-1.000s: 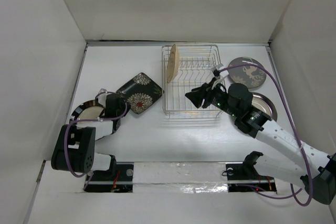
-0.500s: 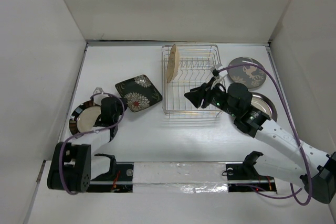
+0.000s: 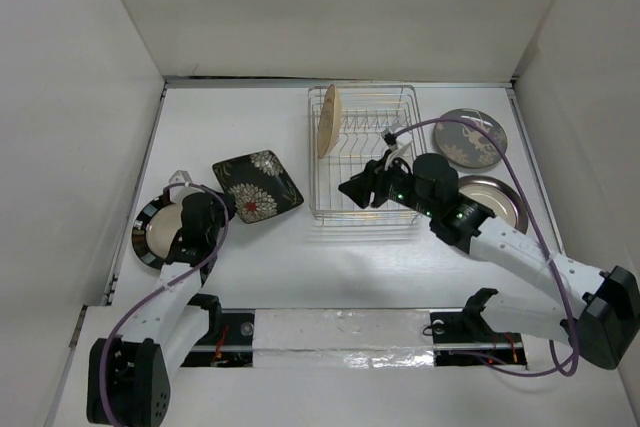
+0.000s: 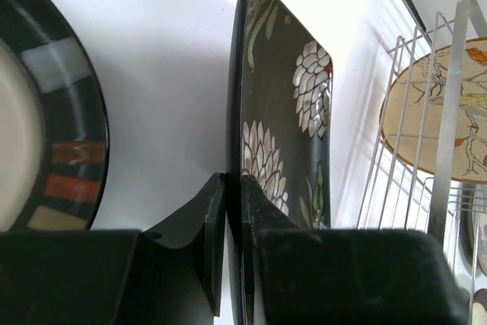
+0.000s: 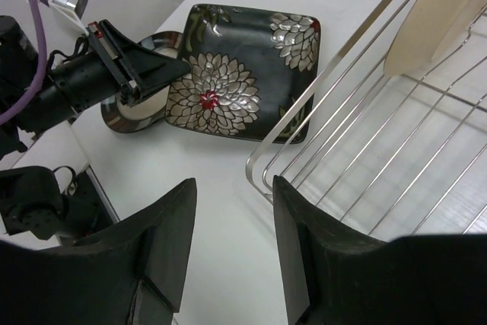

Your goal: Load the plates into the dish rack

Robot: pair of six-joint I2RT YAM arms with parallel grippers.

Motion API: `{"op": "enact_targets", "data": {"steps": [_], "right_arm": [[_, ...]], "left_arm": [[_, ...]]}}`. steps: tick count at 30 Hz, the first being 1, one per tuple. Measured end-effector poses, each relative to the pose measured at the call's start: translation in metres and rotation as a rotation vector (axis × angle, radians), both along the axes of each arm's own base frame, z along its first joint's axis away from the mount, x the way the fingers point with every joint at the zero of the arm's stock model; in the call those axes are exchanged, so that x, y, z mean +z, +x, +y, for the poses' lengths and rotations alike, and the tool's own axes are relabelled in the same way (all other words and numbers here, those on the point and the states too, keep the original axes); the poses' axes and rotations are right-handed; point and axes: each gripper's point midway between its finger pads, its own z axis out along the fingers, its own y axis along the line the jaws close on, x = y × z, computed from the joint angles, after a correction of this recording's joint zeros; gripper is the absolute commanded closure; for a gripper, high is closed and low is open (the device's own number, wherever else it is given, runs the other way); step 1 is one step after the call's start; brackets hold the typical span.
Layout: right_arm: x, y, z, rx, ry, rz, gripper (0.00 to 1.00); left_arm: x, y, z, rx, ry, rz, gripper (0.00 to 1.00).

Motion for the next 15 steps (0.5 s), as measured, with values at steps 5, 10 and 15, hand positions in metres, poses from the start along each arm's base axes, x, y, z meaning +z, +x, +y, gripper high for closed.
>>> {"op": "enact_targets", "data": {"steps": [5,10,15], "right_arm": [[0.002,0.009,0.011,0.011,-0.003,0.010,0.37],[0.000,0.018,0.028,0.039,-0.004,0.026,0.27],[-0.004,0.021,0.037,0.061,-0.006,0.041,0.17]], "left_arm": [[0.018,-0.008,0.006,0.010,0.031,0.018,1.00],[0.066,-0.001,0.010,0.020,0.063,-0.042,1.00],[0.109,0.000,0.011,0.015,0.082,-0.113,1.00]]}}
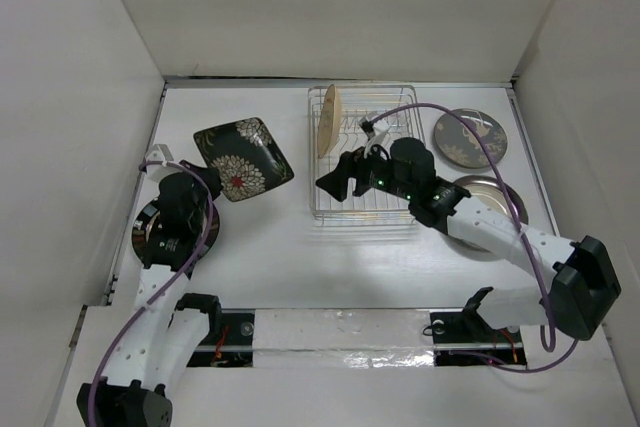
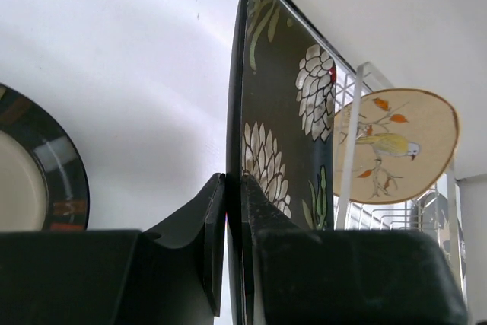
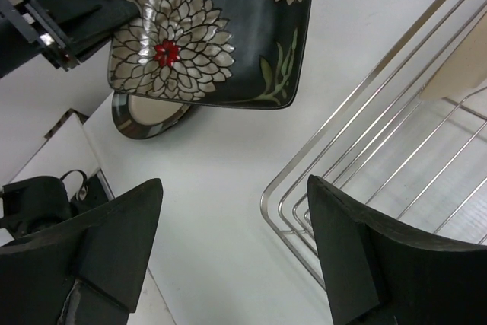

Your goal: Load the plates into the dish rack

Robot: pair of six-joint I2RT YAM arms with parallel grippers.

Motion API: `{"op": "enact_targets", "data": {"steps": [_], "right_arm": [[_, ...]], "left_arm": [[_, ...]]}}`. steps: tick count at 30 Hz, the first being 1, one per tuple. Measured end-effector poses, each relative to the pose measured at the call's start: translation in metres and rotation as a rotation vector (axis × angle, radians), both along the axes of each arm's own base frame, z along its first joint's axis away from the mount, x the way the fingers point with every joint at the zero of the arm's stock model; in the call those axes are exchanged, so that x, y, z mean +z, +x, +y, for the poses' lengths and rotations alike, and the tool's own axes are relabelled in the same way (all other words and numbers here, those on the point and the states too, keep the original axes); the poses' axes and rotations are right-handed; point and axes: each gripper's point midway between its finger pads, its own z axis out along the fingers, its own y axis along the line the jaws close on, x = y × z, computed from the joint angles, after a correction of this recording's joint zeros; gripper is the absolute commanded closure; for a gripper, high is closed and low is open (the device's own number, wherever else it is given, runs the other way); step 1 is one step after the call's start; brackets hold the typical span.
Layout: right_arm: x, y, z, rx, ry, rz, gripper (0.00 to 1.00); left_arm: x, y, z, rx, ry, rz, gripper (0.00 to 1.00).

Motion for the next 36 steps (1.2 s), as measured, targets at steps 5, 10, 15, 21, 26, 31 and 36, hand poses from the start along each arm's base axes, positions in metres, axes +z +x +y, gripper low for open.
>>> {"op": "enact_targets", "data": {"steps": [5,10,15,21,26,31,36], "right_arm": [[0.010,0.012,0.011,0.004,0.009,-0.014,0.10],[0.016,0.026,0.025,0.004,0.011,-0.021,0.06],[0.007,0.038,0.036,0.003,0.005,-0.008,0.03],[-0.010,0.045,0.041,-0.009,-0.006,0.024,0.00],[-0.006,0.048,0.045,-0.020,0.034,0.026,0.01],[0.003,0.044,0.051,0.009,0.129,0.013,0.07],[-0.008,0.039,0.043,0.030,0.212,0.047,0.15]], "left_arm": [[0.026,-0.007,-0.001,-0.023,0.025,-0.021,1.00],[0.043,-0.015,-0.010,-0.079,0.020,-0.034,1.00],[0.057,-0.025,-0.025,-0.168,-0.006,-0.047,1.00],[0.067,-0.035,-0.044,-0.273,-0.041,-0.055,1.00],[0.071,-0.040,-0.057,-0.347,-0.073,-0.061,1.00],[0.074,-0.046,-0.071,-0.421,-0.119,-0.062,1.00],[0.087,-0.050,-0.085,-0.498,-0.154,-0.106,1.00]]}}
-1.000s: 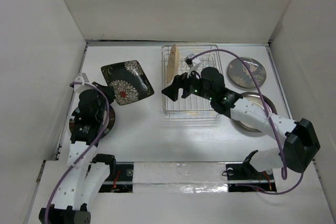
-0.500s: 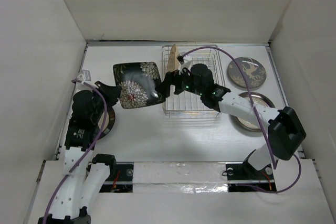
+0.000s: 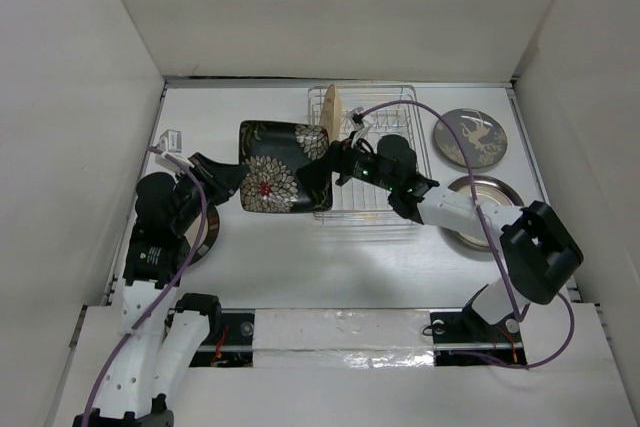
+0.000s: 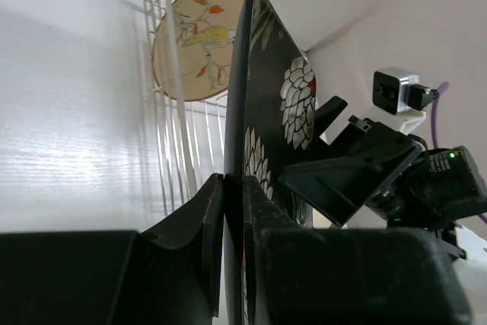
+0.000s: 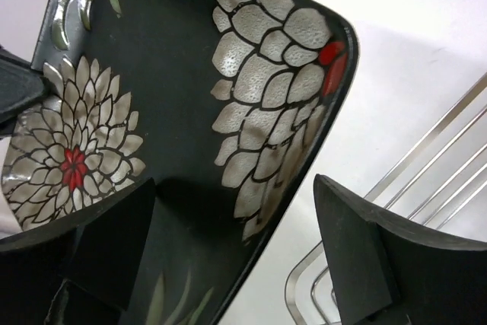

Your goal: Load the plates into the dish rack

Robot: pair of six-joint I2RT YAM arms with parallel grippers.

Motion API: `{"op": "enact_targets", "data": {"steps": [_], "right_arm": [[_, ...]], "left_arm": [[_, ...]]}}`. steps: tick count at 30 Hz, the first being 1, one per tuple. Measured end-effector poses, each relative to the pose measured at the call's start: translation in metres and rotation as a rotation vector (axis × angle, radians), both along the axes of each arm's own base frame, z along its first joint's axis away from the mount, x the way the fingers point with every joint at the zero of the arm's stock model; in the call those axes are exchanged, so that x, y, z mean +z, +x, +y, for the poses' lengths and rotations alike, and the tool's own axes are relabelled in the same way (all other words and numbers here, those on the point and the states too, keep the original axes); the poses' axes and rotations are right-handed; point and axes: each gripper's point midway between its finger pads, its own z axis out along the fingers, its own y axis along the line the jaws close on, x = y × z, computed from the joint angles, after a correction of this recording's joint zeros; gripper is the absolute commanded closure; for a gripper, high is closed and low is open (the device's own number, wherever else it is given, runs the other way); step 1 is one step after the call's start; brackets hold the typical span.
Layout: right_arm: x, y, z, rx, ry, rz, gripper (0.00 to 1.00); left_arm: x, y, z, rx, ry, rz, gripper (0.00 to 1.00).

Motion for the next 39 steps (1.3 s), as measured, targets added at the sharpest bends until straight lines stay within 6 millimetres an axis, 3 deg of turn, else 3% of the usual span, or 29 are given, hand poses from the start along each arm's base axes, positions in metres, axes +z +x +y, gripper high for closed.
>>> {"op": "enact_targets", "data": {"steps": [1,2,4,5,8,10,11,12,14,15,17,18,21,26,34,38,39], "right_arm": [[0.001,-0.001,-0.001,0.013,0.018,0.006,0.19],[0.004,-0.003,-0.002,0.026,0.042,0.007,0.33],[0.011,-0.007,-0.003,0.053,0.087,-0.004,0.47],[0.014,-0.010,-0.004,0.062,0.100,-0.011,0.61],[0.027,-0.016,-0.010,0.077,0.162,0.001,0.91],[0.040,-0.018,-0.017,0.069,0.202,0.008,1.00],[0.043,-0.019,-0.019,0.066,0.209,0.011,1.00],[0.047,-0.021,-0.022,0.069,0.219,0.008,1.00],[0.052,-0.025,-0.025,0.073,0.226,-0.005,1.00],[0.054,-0.027,-0.026,0.075,0.223,-0.018,1.00],[0.052,-0.029,-0.030,0.069,0.203,-0.020,1.00],[0.049,-0.028,-0.032,0.062,0.188,-0.008,1.00],[0.040,-0.028,-0.042,0.033,0.130,0.032,1.00],[0.053,-0.002,-0.077,-0.107,0.063,0.051,1.00],[0.128,0.049,-0.163,-0.464,-0.016,-0.050,1.00],[0.157,0.062,-0.211,-0.665,-0.127,-0.093,1.00],[0.162,0.064,-0.223,-0.712,-0.161,-0.100,1.00]], "left_arm": [[0.001,0.000,-0.003,-0.015,-0.009,-0.007,1.00],[0.002,0.000,-0.005,-0.025,-0.016,-0.014,1.00],[0.003,0.001,-0.009,-0.048,-0.033,-0.021,1.00],[0.002,0.002,-0.011,-0.057,-0.039,-0.023,1.00],[-0.003,0.009,-0.007,-0.043,-0.037,-0.023,1.00],[-0.005,0.010,-0.010,-0.063,-0.032,-0.039,1.00],[-0.002,0.009,-0.012,-0.078,-0.029,-0.057,1.00],[0.000,0.009,-0.014,-0.088,-0.029,-0.067,0.88],[0.002,0.008,-0.015,-0.099,-0.029,-0.074,0.76],[0.002,0.008,-0.016,-0.099,-0.029,-0.074,0.61],[0.007,0.008,-0.015,-0.096,-0.017,-0.084,0.47],[0.012,0.009,-0.014,-0.090,-0.006,-0.097,0.32],[0.032,0.009,-0.006,-0.055,0.044,-0.137,0.22],[0.055,0.007,0.010,0.017,0.137,-0.213,0.20],[0.046,0.002,0.016,0.042,0.255,-0.226,0.26],[0.034,0.001,0.014,0.033,0.292,-0.221,0.31],[0.030,0.001,0.014,0.031,0.300,-0.217,0.36]]}}
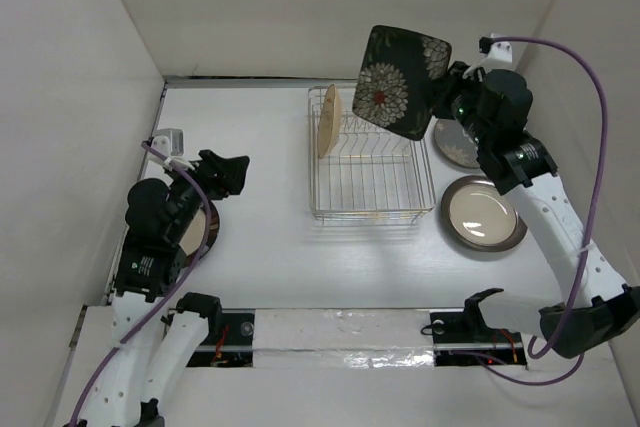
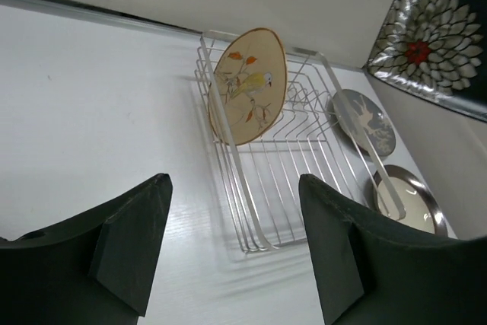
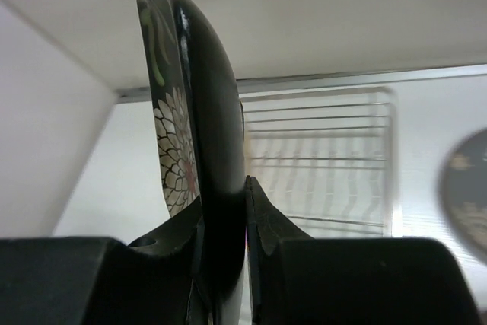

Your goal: Load the plates into the dish rack

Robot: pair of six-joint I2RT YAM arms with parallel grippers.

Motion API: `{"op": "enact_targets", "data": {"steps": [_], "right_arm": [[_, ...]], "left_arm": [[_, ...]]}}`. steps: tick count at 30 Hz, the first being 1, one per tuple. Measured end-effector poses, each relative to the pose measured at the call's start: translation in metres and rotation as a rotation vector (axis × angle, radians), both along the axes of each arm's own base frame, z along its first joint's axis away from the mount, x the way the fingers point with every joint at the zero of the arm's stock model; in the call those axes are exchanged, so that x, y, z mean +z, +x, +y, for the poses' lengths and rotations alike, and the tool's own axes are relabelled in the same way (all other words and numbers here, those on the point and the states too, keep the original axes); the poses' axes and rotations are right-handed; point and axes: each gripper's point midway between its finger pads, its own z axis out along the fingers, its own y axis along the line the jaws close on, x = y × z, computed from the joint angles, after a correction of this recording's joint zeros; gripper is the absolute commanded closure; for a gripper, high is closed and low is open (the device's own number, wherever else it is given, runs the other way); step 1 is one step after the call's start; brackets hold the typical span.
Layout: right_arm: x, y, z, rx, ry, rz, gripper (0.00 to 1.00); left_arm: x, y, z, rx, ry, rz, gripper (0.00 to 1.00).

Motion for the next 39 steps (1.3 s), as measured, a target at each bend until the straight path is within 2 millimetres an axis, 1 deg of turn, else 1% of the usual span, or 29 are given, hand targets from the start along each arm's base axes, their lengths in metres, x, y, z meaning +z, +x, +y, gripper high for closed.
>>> {"op": "enact_targets", "data": {"steps": [2,3,5,6,7,8,11,12,14,15,17,20,23,30,39], "right_arm": [[0.005,0.001,-0.019,-0.083,-0.069,0.015,1.00],[0.004,0.002,-0.028,-0.115,-0.101,0.029,1.00],[-0.002,0.004,-0.039,-0.161,-0.163,0.069,1.00],[-0.009,0.007,-0.044,-0.178,-0.193,0.098,1.00],[-0.016,0.010,-0.047,-0.188,-0.226,0.131,1.00],[-0.024,0.014,-0.049,-0.191,-0.257,0.166,1.00],[-0.051,0.030,-0.048,-0.184,-0.334,0.270,1.00],[-0.061,0.036,-0.045,-0.176,-0.357,0.306,1.00],[-0.076,0.043,-0.042,-0.167,-0.383,0.350,1.00],[-0.088,0.049,-0.039,-0.157,-0.398,0.387,1.00],[-0.104,0.052,-0.034,-0.135,-0.409,0.434,1.00],[-0.120,0.053,-0.026,-0.107,-0.410,0.486,1.00],[-0.124,0.055,-0.018,-0.083,-0.386,0.506,1.00],[-0.129,0.062,0.006,-0.034,-0.318,0.521,1.00],[-0.159,0.081,0.037,-0.002,-0.294,0.577,1.00]], "left_arm": [[-0.009,0.001,-0.001,0.000,0.015,0.012,0.42],[-0.013,0.001,-0.002,-0.002,0.021,0.018,0.51],[-0.020,0.003,-0.003,-0.005,0.030,0.030,0.72],[-0.023,0.004,-0.004,-0.009,0.038,0.034,0.88],[-0.026,0.005,-0.005,-0.013,0.039,0.041,0.97],[-0.027,0.005,-0.006,-0.016,0.045,0.042,1.00],[-0.032,0.007,-0.009,-0.025,0.058,0.049,1.00],[-0.033,0.008,-0.009,-0.026,0.060,0.052,1.00],[-0.035,0.008,-0.011,-0.032,0.062,0.058,1.00],[-0.036,0.008,-0.011,-0.031,0.063,0.058,1.00],[-0.037,0.009,-0.012,-0.034,0.064,0.063,1.00],[-0.037,0.009,-0.012,-0.034,0.066,0.063,1.00],[-0.038,0.010,-0.012,-0.034,0.068,0.066,1.00],[-0.042,0.012,-0.013,-0.034,0.072,0.077,1.00],[-0.048,0.013,-0.014,-0.037,0.075,0.093,1.00]]}}
